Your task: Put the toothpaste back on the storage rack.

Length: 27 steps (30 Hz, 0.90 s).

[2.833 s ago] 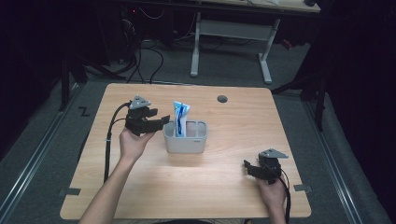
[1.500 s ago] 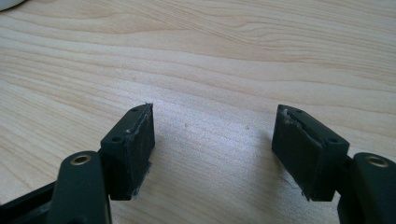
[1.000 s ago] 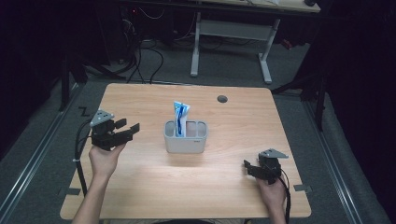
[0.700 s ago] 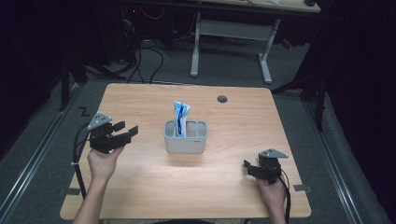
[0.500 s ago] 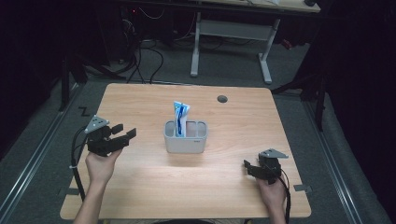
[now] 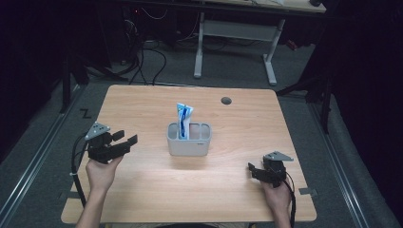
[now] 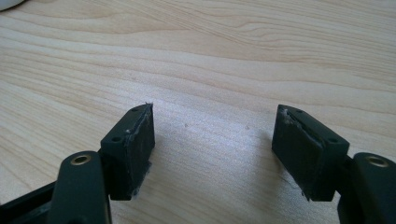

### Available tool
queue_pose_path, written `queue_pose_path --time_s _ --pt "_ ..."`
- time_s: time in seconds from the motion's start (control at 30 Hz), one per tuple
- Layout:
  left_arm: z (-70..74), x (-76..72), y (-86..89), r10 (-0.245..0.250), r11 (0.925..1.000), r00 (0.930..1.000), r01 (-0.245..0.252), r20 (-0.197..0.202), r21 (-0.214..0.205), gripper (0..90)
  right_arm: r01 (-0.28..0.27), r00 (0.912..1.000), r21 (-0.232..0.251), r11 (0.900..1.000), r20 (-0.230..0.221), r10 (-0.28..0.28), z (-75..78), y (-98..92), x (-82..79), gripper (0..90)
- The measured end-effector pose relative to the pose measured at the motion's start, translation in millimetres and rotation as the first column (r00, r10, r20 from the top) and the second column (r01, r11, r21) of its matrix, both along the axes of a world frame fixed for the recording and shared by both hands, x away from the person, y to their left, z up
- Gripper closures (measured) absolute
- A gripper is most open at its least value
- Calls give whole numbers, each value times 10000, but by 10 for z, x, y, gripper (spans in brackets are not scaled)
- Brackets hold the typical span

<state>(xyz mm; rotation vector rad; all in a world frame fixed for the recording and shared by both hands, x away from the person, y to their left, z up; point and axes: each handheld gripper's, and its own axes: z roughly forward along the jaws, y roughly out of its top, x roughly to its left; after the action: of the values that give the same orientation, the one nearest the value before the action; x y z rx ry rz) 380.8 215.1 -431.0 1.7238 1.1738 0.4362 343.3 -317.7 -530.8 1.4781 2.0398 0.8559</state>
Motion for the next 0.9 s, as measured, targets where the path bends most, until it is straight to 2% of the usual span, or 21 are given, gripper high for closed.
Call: queue_pose_path --time_s 0.6,0.9 --pt "-186 -38 34 105 9999 9994 -108 -344 -73 396 16 10000 8 10000 -3 -16 0 1 0 299" --pt "-309 -54 58 171 9998 9977 -179 -652 -114 396 12 10000 3 10000 -5 -12 0 1 -1 299"
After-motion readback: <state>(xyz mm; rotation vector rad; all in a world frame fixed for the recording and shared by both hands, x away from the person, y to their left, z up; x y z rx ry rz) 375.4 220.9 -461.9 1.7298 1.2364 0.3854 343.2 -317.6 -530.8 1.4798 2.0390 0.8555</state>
